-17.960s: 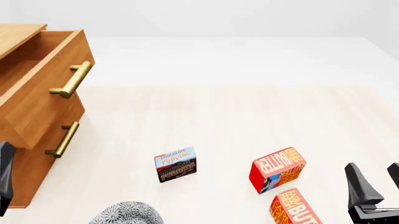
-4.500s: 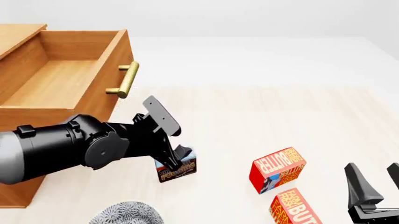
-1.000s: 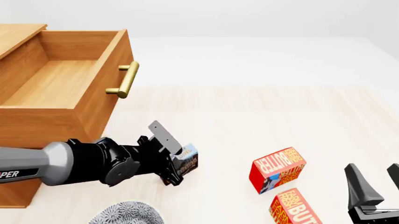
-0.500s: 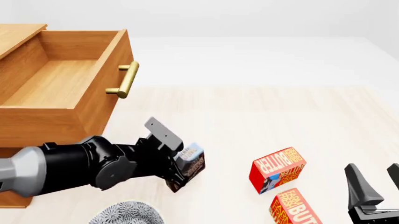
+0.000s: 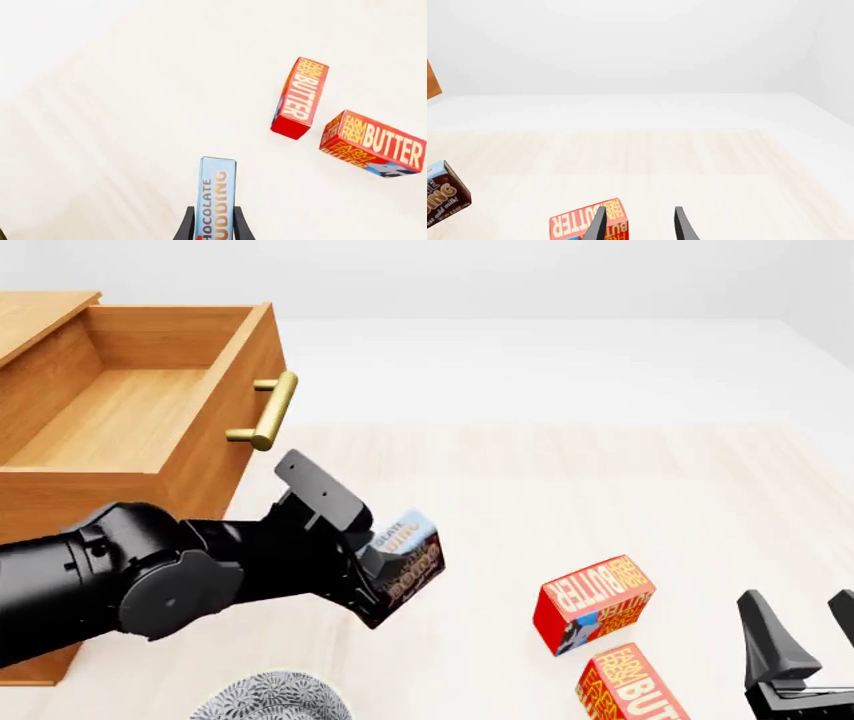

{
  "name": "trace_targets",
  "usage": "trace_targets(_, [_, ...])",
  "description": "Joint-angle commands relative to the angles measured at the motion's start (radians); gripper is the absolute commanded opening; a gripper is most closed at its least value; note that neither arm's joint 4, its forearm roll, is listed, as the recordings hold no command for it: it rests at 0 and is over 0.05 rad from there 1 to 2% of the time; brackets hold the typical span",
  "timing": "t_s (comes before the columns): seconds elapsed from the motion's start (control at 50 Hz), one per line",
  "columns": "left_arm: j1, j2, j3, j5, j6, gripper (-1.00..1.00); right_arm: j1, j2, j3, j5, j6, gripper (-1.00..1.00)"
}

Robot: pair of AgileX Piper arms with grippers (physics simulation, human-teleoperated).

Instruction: Put the chocolate pudding in the top drawer of the cabinet and close it.

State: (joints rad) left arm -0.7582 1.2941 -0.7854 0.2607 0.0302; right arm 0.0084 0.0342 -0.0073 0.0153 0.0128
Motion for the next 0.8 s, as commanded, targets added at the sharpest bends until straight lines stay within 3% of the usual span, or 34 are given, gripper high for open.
trace_targets(0.02, [0.003,-0.091,-0.041,0.072,0.045,-1.0,-0.003,-0.006,0.004,-0.006,-0.004,1.0])
trace_targets(0.8, [0.03,-0.279,-0.199,0.273,0.166,-1.0,-0.002,0.006,0.004,-0.017,-0.004,1.0])
